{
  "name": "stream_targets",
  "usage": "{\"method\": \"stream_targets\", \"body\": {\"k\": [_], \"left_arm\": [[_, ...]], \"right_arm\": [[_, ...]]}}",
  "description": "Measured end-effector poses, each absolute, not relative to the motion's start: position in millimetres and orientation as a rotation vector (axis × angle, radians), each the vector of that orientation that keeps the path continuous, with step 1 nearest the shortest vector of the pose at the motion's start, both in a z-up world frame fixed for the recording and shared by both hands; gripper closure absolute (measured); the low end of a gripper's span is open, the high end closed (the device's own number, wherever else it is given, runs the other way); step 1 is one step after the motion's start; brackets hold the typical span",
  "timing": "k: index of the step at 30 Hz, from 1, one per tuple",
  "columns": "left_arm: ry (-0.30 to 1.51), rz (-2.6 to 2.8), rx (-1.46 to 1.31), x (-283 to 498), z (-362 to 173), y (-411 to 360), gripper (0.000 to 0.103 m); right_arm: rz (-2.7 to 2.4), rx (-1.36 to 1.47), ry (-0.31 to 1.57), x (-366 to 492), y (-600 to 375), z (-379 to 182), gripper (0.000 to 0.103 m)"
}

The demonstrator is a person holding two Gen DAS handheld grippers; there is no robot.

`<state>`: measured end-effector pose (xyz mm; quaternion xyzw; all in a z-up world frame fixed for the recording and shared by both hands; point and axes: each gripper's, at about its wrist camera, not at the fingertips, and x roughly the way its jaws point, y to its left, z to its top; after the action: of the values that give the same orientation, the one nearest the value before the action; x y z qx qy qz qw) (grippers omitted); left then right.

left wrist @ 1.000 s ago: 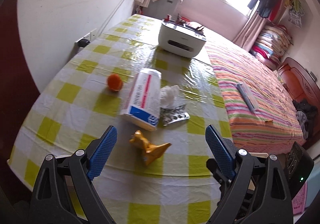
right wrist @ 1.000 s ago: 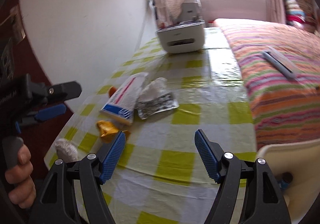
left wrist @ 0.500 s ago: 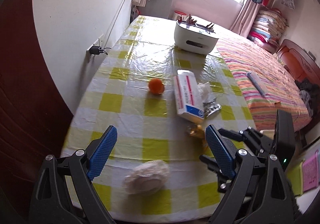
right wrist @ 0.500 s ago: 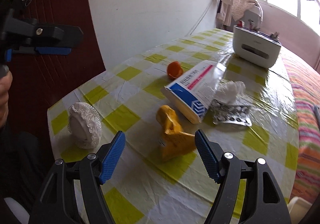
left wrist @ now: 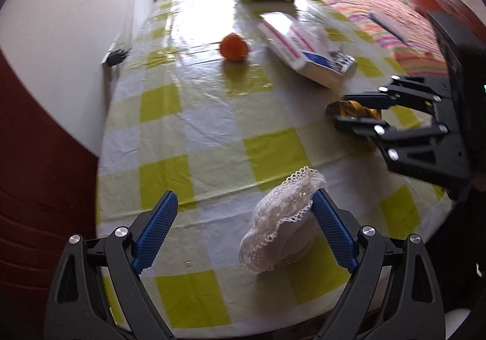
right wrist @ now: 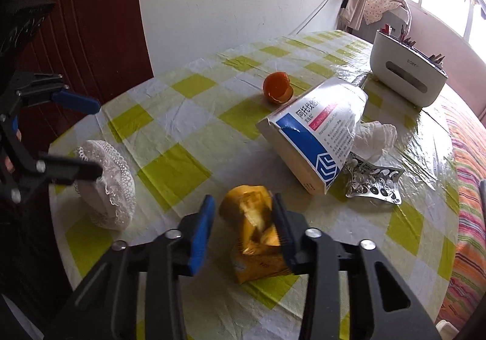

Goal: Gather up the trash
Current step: 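Grasp the white lace cloth with the left tool while the right tool grasps the yellow wrapper, then carry the lace cloth with the left tool while the right tool carries the wrapper to the basin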

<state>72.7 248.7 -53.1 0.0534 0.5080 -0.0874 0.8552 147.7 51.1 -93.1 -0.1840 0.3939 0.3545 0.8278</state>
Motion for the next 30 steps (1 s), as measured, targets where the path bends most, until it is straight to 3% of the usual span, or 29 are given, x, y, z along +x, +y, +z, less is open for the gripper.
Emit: {"method": "stream_targets", "body": {"k": [2,4,5,6,30], "left_arm": [[1.080,-0.209,0.124,72,-58,243,0.015],[1.089,-0.213,0.146,72,-64,235,0.022],[1.101,-0.217,0.156,74,-68,230,0.030],[1.127,-0.229,0.151,76,-74,226,0.054],[1.056,-0.264,0.032,107,-56,140,0.056]], "right_arm": [[0.744,-0.367,0.839,148,47,-93,0.082],[0.729,-0.346,0.829,147,42,-92,0.085],[0.722,-0.328,0.828,147,39,-91,0.086],[0.716,-0.302,0.833,148,35,-90,0.086],[0.566,-0.060,0.788,145,-51,-66,0.086]]}}
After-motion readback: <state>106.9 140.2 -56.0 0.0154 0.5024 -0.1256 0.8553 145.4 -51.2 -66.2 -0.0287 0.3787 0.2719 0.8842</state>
